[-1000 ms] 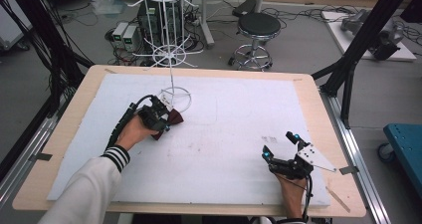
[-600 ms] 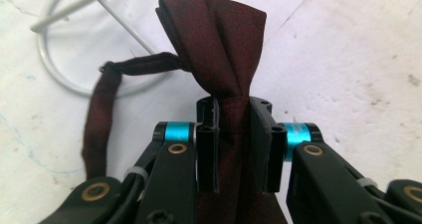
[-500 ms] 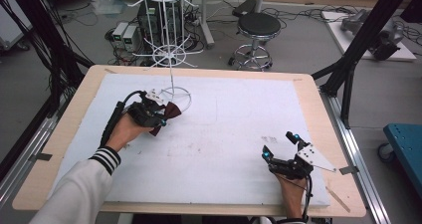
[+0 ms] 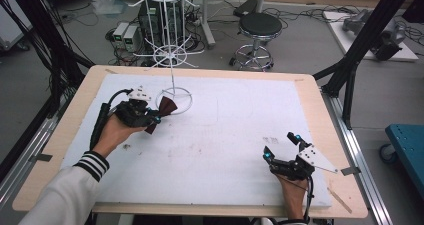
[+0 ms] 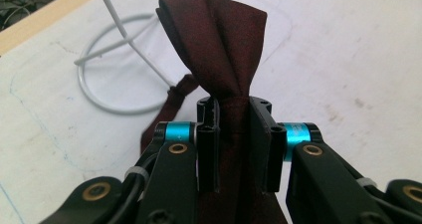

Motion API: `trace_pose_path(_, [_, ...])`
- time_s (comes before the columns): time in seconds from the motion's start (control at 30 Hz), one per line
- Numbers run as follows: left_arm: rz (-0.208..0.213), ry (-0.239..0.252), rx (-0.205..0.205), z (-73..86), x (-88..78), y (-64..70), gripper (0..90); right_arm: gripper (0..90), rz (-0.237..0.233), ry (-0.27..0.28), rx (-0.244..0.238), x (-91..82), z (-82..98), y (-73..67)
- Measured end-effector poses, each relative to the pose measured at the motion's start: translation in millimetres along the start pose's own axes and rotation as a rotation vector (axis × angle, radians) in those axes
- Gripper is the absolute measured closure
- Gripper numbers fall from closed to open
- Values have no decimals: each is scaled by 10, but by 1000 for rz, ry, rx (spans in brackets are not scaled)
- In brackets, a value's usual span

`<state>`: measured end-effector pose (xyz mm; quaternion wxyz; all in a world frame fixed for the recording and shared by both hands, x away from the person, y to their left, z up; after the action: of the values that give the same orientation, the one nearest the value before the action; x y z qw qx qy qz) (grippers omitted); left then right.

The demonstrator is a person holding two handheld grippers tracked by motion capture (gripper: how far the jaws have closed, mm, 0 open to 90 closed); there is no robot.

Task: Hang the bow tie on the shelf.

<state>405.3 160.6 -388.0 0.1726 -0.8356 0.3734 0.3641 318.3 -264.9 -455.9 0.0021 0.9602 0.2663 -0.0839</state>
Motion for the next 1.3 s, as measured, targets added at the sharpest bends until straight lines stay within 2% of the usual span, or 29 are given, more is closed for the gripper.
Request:
trace_pose_path(0.07, [-6,23,-6,13,-55,-23,754,6,0,0,0,0,0,0])
trace_pose_path(0.17, [-3,77,-43,32,-154,-71,754,7,0,0,0,0,0,0])
trace_pose_path(0.3, [-16,106,-69,55,-258,-124,754,7,0,0,0,0,0,0])
trace_pose_path(0.47, [-24,168,-117,54,-386,-198,754,7,1,1,-4,1,-1,1])
trace_pose_path(0.6, [-36,194,-130,65,-444,-257,756,7,1,1,-4,1,-1,1])
trace_pose_path(0.8, [-74,257,-184,54,-542,-368,757,7,1,0,-6,1,0,3])
trace_pose_path(1.0, [-112,302,-209,38,-648,-457,757,7,-1,3,-5,3,-2,1])
trace_pose_path(1.1, [-126,340,-231,8,-713,-509,757,7,1,1,-8,2,-1,2])
trace_pose_path(1.3, [-156,366,-241,-77,-805,-575,757,7,0,2,-6,2,-2,2])
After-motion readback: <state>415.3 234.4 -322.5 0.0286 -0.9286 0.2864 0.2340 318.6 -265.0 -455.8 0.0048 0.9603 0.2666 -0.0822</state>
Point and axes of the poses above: each handheld gripper's, and its own axes: x roughly forward along the jaws, z roughly out of its underside, y roughly to its right, the point moved 6 cm from there along x, roughly forward along the jaws, and after that the axes turned 6 degrees about -y, right-handed, at the moved point
